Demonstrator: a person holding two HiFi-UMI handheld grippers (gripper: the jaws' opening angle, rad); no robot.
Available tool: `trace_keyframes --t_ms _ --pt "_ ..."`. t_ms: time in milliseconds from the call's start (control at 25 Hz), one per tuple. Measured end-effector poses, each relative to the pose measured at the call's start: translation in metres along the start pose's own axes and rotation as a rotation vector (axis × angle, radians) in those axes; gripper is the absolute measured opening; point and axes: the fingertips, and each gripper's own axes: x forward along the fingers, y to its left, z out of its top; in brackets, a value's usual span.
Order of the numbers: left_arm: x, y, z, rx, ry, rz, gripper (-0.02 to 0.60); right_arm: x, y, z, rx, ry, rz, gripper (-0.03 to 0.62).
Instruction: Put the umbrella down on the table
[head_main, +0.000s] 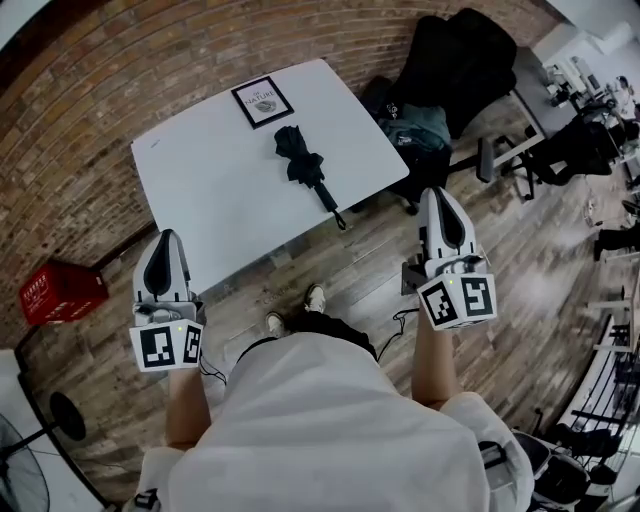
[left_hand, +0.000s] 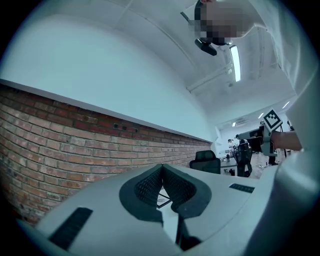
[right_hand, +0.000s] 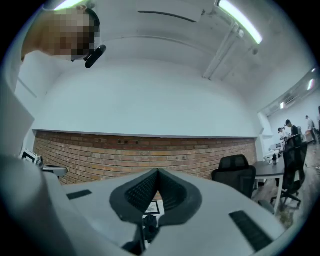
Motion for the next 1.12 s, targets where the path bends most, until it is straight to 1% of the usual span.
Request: trace_keyframes --t_ms 80,200,440,760,1000,1120 --pt "0.006 -0.007 0.001 0.003 0.003 -0.022 0.023 -0.01 -0.009 -0.006 0.01 0.006 -0.036 0.02" --pt "0.016 -0.019 -0.001 0.001 0.012 -0.055 0.023 -0.018 -0.02 -0.009 0.0 0.017 -0.064 0.02" --pt "0.029 -0.041 0.001 0.005 0.014 -0.099 0.023 -0.023 -0.029 -0.007 -0.016 0.009 -0.08 0.02" --pt "0.028 -0.039 -0.001 0.01 0.021 -0.078 0.023 -0.019 -0.029 -0.008 -0.017 0.007 -0.068 0.02" --pt "0.024 -0.035 -0.001 0.014 0.022 -0.068 0.023 -0.014 -0.023 -0.012 0.049 0.008 -0.041 0.02" --pt "0.019 -0.031 -0.003 0.015 0.031 -0.059 0.023 -0.01 -0.017 -0.015 0.047 0.017 -0.032 0.02"
